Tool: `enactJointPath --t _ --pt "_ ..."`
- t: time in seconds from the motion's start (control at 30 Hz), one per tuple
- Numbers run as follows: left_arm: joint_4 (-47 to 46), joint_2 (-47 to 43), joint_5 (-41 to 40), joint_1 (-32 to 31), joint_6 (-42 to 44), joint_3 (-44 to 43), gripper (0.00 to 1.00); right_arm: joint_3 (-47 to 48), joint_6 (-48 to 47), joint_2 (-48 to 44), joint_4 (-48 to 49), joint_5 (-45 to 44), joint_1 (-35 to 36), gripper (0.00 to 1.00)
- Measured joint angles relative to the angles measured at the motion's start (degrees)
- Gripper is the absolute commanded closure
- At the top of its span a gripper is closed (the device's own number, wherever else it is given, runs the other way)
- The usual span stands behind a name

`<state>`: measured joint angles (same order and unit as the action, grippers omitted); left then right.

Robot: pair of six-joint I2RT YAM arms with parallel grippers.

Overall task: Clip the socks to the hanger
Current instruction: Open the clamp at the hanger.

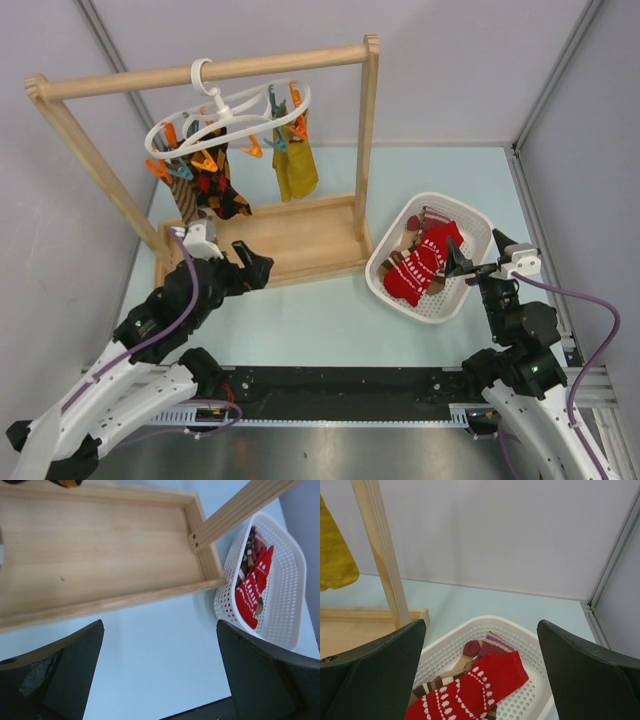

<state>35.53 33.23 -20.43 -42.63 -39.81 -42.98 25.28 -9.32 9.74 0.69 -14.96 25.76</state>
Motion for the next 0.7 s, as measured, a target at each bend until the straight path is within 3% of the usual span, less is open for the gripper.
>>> enactJointPath --t 0.23,0.7 --pt "3.37 -1.11 -4.74 0.00 2.40 -10.12 0.00 0.00 0.00 0.39 -0.02 0.04 0.00 0.00" --pt "9.51 14.08 -8.66 0.00 4.33 -42.21 0.02 0.00 0.02 0.13 -0.02 0.04 -0.07 0.00"
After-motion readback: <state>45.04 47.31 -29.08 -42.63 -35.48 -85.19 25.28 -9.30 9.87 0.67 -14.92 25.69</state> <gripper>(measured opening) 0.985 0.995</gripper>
